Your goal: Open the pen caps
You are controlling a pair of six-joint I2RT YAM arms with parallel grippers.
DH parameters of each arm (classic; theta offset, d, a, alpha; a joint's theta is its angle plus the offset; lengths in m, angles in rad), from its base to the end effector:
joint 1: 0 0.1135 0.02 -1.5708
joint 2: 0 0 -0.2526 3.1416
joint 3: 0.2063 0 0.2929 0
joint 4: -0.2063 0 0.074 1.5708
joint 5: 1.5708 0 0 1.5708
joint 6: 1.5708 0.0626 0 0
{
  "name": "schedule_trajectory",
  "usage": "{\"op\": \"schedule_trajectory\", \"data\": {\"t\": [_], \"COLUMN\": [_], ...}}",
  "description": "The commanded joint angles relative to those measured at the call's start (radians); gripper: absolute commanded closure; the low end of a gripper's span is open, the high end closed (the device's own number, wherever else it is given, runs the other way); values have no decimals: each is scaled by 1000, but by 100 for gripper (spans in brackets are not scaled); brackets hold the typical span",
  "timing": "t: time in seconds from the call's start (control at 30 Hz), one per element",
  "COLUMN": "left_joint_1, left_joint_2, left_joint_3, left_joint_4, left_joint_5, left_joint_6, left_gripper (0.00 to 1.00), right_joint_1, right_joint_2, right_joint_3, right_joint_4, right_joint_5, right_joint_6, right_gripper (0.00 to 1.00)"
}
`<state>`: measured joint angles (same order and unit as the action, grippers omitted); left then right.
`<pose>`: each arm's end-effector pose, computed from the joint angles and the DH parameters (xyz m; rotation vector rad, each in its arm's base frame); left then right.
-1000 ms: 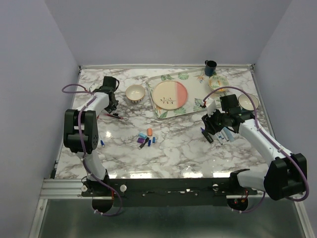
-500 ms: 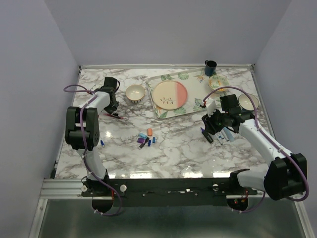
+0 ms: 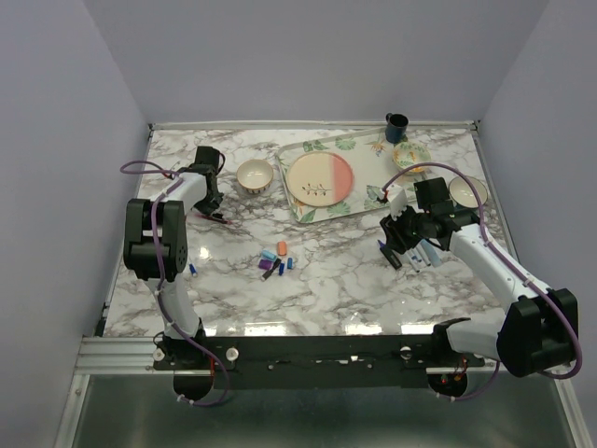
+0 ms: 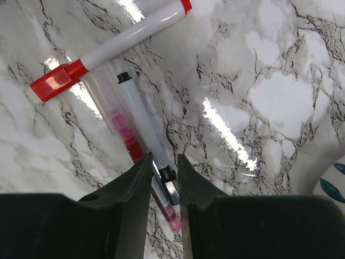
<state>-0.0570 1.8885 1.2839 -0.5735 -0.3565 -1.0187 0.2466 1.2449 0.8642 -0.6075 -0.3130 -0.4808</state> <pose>0.4202 -0.0021 0.1173 -1.2964 2.2818 0.1385 0.2873 0.0922 0.1905 -1.0049 2.3060 0.3057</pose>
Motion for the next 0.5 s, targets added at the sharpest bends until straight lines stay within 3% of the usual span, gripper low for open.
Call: {"op": "schedule_trajectory", "data": {"t": [0.0, 0.3, 0.47], "left_joint_1": [9, 13, 13], "left_joint_2": [23, 64, 63], "left_joint_3": [6, 14, 15], "left_joint_4": [0, 1, 15], "left_joint_5": [7, 25, 57], "left_joint_6": [12, 38, 58], "left_gripper": [66, 63, 76], "right_joint_1": [-7, -6, -7], "right_joint_2": [-9, -7, -9], "right_joint_3": [4, 4, 4], "right_joint_4": [-18, -18, -18], "right_joint_5": [-20, -15, -15], "right_joint_6": [-13, -13, -13], "right_gripper": [48, 48, 48]}}
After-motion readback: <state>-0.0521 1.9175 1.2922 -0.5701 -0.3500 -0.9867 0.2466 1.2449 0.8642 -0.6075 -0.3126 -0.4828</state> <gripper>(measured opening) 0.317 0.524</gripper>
